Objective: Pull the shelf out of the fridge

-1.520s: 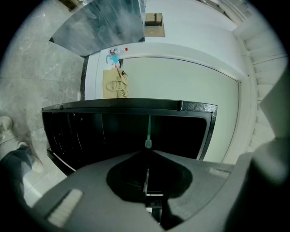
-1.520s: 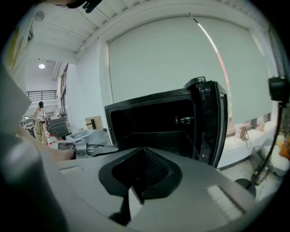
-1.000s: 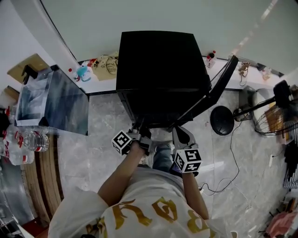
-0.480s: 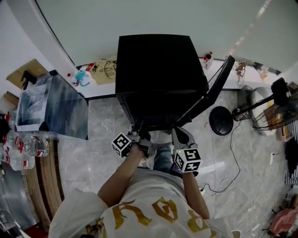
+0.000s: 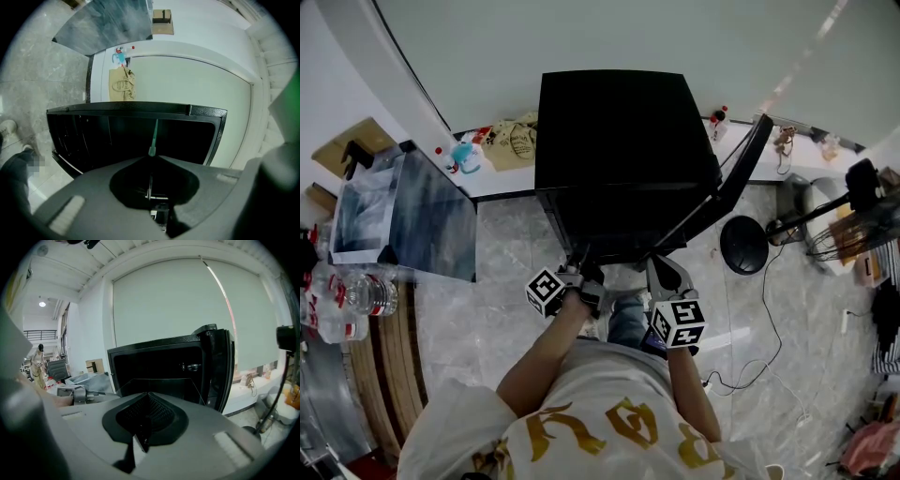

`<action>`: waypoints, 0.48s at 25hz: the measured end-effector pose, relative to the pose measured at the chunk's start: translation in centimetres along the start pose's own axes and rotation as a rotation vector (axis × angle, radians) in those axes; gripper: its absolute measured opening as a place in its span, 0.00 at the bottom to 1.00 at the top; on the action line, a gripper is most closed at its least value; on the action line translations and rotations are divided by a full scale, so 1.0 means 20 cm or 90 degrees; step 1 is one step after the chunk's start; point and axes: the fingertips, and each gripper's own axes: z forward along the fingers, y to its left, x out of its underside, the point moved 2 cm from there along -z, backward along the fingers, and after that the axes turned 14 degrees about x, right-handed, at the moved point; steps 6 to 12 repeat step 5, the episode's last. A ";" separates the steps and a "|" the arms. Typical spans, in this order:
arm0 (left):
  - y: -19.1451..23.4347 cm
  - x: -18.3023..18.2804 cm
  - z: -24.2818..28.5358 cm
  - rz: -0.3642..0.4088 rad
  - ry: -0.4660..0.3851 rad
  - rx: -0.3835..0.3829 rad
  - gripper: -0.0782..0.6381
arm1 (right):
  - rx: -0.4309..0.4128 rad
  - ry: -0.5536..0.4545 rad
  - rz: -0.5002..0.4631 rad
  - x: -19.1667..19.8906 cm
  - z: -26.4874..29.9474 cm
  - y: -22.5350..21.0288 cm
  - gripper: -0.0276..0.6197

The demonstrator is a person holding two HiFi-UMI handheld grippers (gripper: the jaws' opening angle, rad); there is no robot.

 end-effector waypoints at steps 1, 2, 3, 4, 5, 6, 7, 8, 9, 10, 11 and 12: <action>0.00 0.00 0.00 -0.001 0.000 -0.001 0.14 | 0.000 0.000 0.000 0.00 0.00 0.00 0.08; 0.00 0.00 0.00 -0.002 -0.001 -0.002 0.14 | 0.001 0.000 0.000 0.00 0.00 0.00 0.08; 0.01 0.00 0.00 -0.003 -0.002 -0.002 0.14 | 0.001 0.000 -0.001 0.00 0.00 0.00 0.08; 0.01 0.00 0.00 -0.002 -0.003 -0.003 0.14 | 0.001 0.000 -0.001 0.00 0.00 0.00 0.08; 0.01 -0.01 0.00 -0.002 -0.003 -0.003 0.14 | 0.001 0.000 -0.001 0.01 0.00 0.00 0.08; 0.01 -0.01 0.00 -0.002 -0.003 -0.003 0.14 | 0.001 0.000 -0.001 0.01 0.00 0.00 0.08; 0.01 -0.01 0.00 -0.002 -0.003 -0.003 0.14 | 0.001 0.000 -0.001 0.01 0.00 0.00 0.08; 0.01 -0.01 0.00 -0.002 -0.003 -0.003 0.14 | 0.001 0.000 -0.001 0.01 0.00 0.00 0.08; 0.01 -0.01 0.00 -0.002 -0.003 -0.003 0.14 | 0.001 0.000 -0.001 0.01 0.00 0.00 0.08; 0.01 -0.01 0.00 -0.002 -0.003 -0.003 0.14 | 0.001 0.000 -0.001 0.01 0.00 0.00 0.08; 0.01 -0.01 0.00 -0.002 -0.003 -0.003 0.14 | 0.001 0.000 -0.001 0.01 0.00 0.00 0.08; 0.01 -0.01 0.00 -0.002 -0.003 -0.003 0.14 | 0.001 0.000 -0.001 0.01 0.00 0.00 0.08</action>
